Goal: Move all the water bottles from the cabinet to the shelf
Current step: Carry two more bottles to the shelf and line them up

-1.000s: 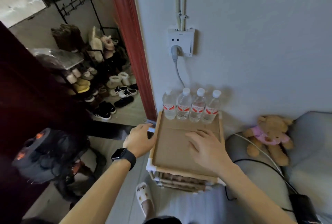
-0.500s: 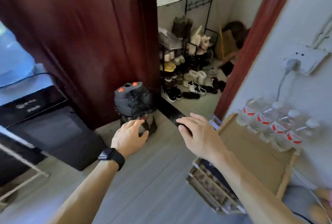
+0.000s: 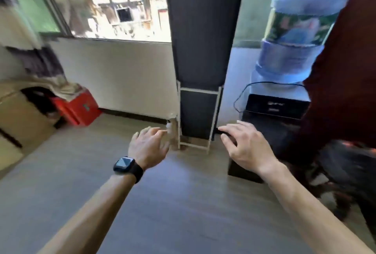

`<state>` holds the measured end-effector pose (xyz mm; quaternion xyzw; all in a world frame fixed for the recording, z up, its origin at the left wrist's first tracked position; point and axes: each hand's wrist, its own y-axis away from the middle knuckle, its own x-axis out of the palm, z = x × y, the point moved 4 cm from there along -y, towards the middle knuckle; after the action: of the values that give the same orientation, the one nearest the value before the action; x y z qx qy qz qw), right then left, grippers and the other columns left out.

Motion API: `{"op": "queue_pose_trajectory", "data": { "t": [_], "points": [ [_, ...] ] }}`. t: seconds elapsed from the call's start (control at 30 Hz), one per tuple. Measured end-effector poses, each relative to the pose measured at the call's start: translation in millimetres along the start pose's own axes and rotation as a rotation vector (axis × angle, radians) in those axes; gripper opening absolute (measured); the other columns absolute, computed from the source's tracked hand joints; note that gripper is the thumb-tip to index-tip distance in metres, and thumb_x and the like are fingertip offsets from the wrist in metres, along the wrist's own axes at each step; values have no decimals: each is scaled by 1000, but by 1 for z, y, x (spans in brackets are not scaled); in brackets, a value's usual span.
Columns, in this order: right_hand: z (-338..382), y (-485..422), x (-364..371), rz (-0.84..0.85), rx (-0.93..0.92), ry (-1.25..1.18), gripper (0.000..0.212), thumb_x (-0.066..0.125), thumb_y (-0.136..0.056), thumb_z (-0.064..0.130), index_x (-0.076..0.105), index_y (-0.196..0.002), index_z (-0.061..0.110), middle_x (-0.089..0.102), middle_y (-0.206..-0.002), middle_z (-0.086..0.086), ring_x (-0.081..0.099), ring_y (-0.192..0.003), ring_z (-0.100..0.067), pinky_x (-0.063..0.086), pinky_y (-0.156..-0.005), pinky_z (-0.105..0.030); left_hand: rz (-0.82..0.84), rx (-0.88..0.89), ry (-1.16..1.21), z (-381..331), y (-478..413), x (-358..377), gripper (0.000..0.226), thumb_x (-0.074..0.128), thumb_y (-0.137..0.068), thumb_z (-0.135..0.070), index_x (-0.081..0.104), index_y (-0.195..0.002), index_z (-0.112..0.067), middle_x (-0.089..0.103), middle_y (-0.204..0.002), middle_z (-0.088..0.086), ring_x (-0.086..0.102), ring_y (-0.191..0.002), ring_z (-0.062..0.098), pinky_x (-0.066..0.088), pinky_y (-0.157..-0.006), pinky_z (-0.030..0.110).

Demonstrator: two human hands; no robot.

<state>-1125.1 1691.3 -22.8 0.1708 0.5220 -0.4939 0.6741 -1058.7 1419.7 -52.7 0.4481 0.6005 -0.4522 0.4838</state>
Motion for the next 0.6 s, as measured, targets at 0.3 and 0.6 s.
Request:
{"op": "queue_pose_trajectory", "data": {
  "t": [0.3, 0.6],
  "points": [
    [241, -165, 114, 199, -344, -106, 34, 44, -100, 48, 56, -132, 43, 46, -147, 14, 32, -139, -13, 34, -110, -36, -162, -404, 21, 264, 27, -85, 48, 55, -91, -46, 55, -136, -29, 46, -148, -2, 36, -139, 19, 32, -113, 41],
    [426, -304, 203, 247, -684, -144, 36, 45, -99, 47, 53, -134, 45, 47, -147, 12, 41, -135, -20, 39, -107, -39, -278, -678, -93, 443, 25, -145, 44, 53, -90, -47, 54, -134, -41, 47, -147, -8, 40, -136, 15, 35, -108, 37]
  ]
}}
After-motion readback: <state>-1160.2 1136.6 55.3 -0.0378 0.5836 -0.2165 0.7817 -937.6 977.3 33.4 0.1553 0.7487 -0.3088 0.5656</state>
